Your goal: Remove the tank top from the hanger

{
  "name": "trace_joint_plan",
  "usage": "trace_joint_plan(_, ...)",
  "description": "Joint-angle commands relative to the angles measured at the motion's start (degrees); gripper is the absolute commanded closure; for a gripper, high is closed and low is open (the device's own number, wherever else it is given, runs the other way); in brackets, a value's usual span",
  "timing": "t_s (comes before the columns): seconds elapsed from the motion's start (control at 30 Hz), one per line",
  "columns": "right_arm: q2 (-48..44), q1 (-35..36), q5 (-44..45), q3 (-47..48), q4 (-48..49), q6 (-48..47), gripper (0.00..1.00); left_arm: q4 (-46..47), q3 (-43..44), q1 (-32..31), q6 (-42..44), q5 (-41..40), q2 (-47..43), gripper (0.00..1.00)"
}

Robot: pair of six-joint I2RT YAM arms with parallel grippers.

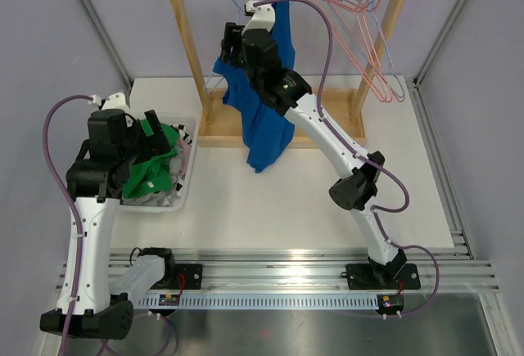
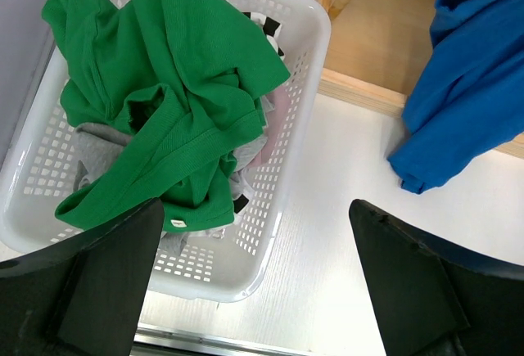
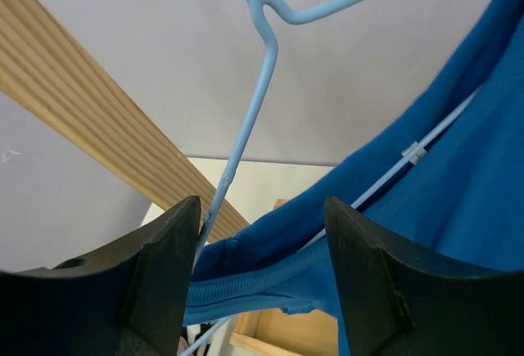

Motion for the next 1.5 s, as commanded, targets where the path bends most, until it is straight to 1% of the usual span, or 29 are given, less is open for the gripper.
trace_joint_plan(0.0, -5.3, 0.3, 5.2, -2.0, -1.0, -4.5, 0.32, 2.5, 1.0, -0.5, 1.4, 1.9, -1.1, 0.01)
trace_joint_plan(0.03, -5.3, 0.2, 5.8, -1.2, -1.9, -5.0, 0.34, 2.5, 1.0, -0.6, 1.4, 1.9, -1.2, 0.01)
trace_joint_plan(0.07, -5.6, 0.2, 6.1, -0.9, -3.8, -5.9, 0.39, 2.5, 1.0, -0.7, 1.4, 2.1, -1.2, 0.01)
trace_joint_plan(0.1, -5.9, 0.2, 6.5, -0.8, -4.5, -6.1, 0.42, 2.4, 0.8, -0.8, 1.5, 2.2, -1.3, 0.01)
trace_joint_plan(0.17, -7.8, 0.2, 6.5, -2.7, -4.7, -6.9, 0.47, 2.5, 0.7, -0.9, 1.5, 2.3, -1.3, 0.01)
trace_joint_plan(0.2, -8.5, 0.2, 6.5, -3.7, -4.5, -7.3, 0.53, 2.4, 0.7, -1.0, 1.5, 2.5, -1.1, 0.01)
trace_joint_plan(0.27, -10.2, 0.0, 6.1, -6.1, -4.6, -7.7, 0.55, 2.4, 0.7, -1.2, 1.6, 2.7, -1.1, 0.01)
trace_joint_plan(0.37, -10.8, -1.9, 4.0, -6.0, -7.9, -6.1, 0.55, 2.2, 0.7, -1.4, 1.7, 2.7, -1.2, 0.01)
trace_joint_plan(0.47, -12.2, -3.3, 1.9, -7.2, -9.7, -5.2, 0.59, 2.1, 0.7, -1.5, 1.9, 2.7, -1.2, 0.01)
trace_joint_plan(0.57, -14.5, -3.9, 0.9, -9.6, -10.1, -5.5, 0.67, 2.3, 0.8, -1.6, 1.9, 2.9, -0.7, 0.01)
trace_joint_plan(0.73, -16.9, -6.0, -2.1, -12.1, -10.9, -5.6, 0.71, 2.4, 0.8, -1.8, 2.0, 3.1, -0.6, 0.01)
trace_joint_plan(0.77, -16.9, -6.2, -3.3, -12.3, -11.1, -5.8, 0.79, 2.4, 0.7, -1.8, 2.1, 3.2, -0.7, 0.01)
trace_joint_plan(0.8, -17.0, -6.5, -3.7, -12.4, -11.0, -6.1, 0.84, 2.4, 0.8, -1.9, 2.1, 3.2, -0.7, 0.01)
trace_joint_plan(0.93, -16.9, -7.7, -6.7, -12.1, -10.8, -8.0, 0.86, 2.4, 0.7, -2.0, 2.3, 3.1, -1.0, 0.01)
trace_joint_plan(0.97, -16.8, -8.1, -7.9, -11.9, -10.7, -8.3, 0.88, 2.4, 0.7, -2.0, 2.3, 3.3, -1.0, 0.01)
trace_joint_plan(1.0, -16.6, -8.2, -8.0, -11.5, -10.7, -8.6, 1.00, 2.4, 0.7, -2.1, 2.3, 3.4, -0.8, 0.01)
trace_joint_plan(1.1, -16.2, -8.3, -8.7, -9.8, -10.6, -10.4, 1.00, 2.4, 1.0, -2.2, 2.2, 4.0, -0.7, 0.01)
trace_joint_plan(1.23, -18.0, -8.3, -10.4, -8.0, -10.1, -11.8, 1.00, 2.8, 1.5, -2.4, 2.2, 5.7, -0.6, 0.01)
trace_joint_plan(1.27, -18.2, -8.3, -11.1, -7.5, -10.2, -12.0, 1.00, 3.1, 1.8, -2.5, 2.2, 8.6, -0.6, 0.01)
trace_joint_plan(1.37, -19.8, -8.3, -12.9, -6.4, -10.1, -12.7, 1.00, 4.9, 1.8, -3.8, 1.7, 11.5, -1.3, 0.01)
trace_joint_plan(1.47, -21.8, -8.4, -13.8, -6.5, -9.7, -12.6, 1.00, 6.7, 1.6, -6.6, 0.9, 12.2, -1.5, 0.01)
